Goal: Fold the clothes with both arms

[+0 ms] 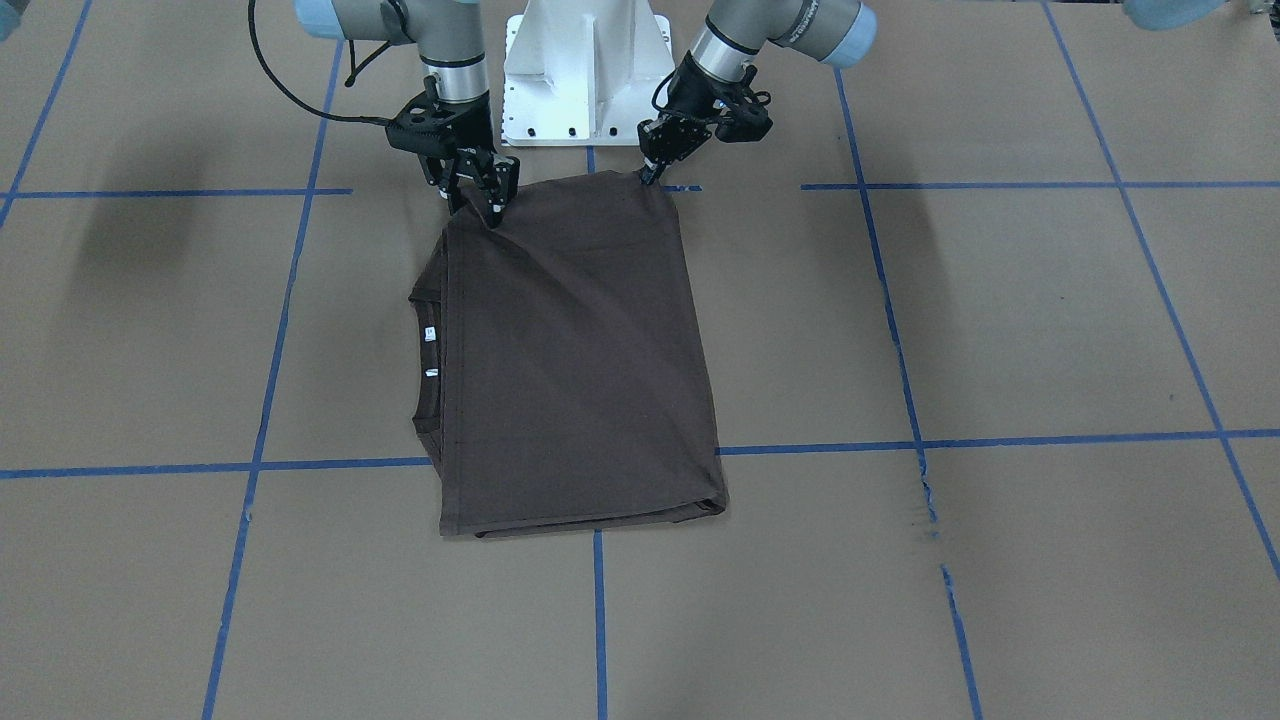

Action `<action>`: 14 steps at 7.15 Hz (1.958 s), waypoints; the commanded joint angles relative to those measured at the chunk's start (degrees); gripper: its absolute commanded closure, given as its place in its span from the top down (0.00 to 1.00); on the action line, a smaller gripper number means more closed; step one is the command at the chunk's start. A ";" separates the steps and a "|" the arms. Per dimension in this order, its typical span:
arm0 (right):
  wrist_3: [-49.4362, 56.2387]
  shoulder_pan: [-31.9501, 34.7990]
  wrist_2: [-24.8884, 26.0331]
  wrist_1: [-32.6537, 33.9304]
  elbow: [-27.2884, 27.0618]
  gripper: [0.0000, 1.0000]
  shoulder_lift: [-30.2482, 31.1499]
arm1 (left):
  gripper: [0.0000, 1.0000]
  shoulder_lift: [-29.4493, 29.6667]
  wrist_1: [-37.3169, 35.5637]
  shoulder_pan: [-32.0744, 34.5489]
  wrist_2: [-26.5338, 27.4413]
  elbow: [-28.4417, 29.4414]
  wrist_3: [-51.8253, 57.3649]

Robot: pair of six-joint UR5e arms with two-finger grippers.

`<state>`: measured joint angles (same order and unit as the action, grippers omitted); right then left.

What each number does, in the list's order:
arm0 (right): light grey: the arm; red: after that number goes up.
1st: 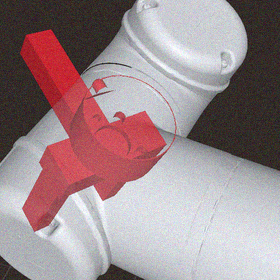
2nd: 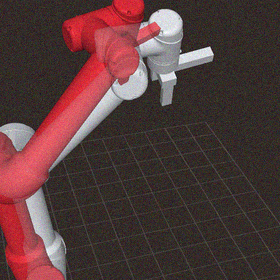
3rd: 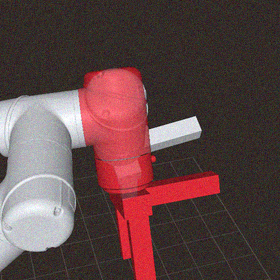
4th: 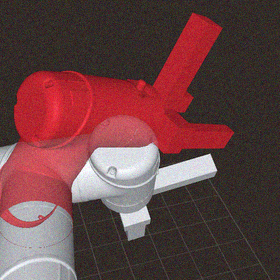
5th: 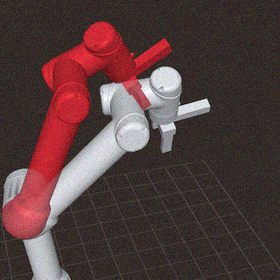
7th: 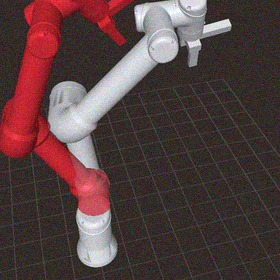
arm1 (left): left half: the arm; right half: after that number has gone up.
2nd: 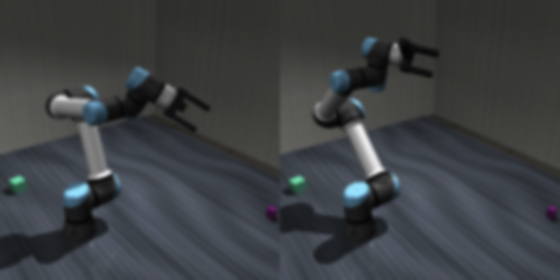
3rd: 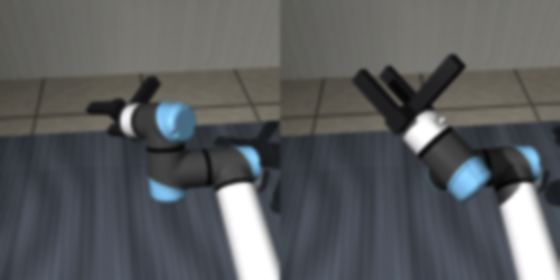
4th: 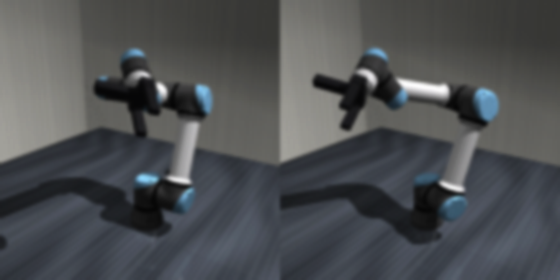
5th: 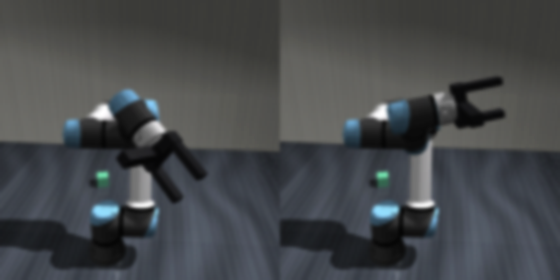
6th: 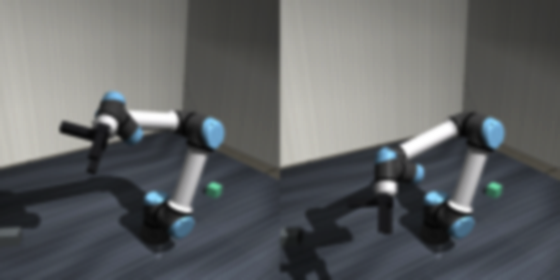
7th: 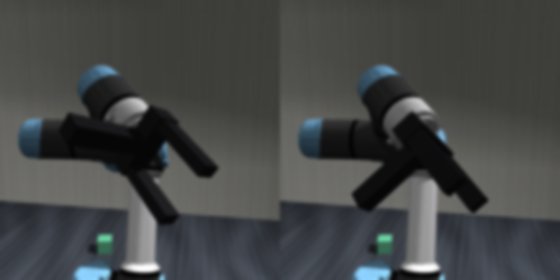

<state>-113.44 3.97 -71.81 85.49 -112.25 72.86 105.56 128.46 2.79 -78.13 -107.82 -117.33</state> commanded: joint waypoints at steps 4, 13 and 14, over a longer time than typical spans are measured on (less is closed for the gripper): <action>-0.81 0.43 0.00 -0.06 -0.60 0.00 -0.53 | 0.00 0.08 -0.05 0.54 -0.35 -0.81 0.35; -5.57 0.66 -2.10 22.88 -17.17 0.00 -9.99 | 0.00 0.43 -33.01 6.40 -9.39 -30.28 9.28; -3.99 4.26 -2.89 22.70 -13.99 0.00 -12.11 | 0.00 1.48 -33.01 10.53 -11.93 -27.30 10.80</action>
<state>-118.79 4.48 -74.07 108.33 -130.50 63.71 106.06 95.56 8.89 -87.79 -137.97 -108.91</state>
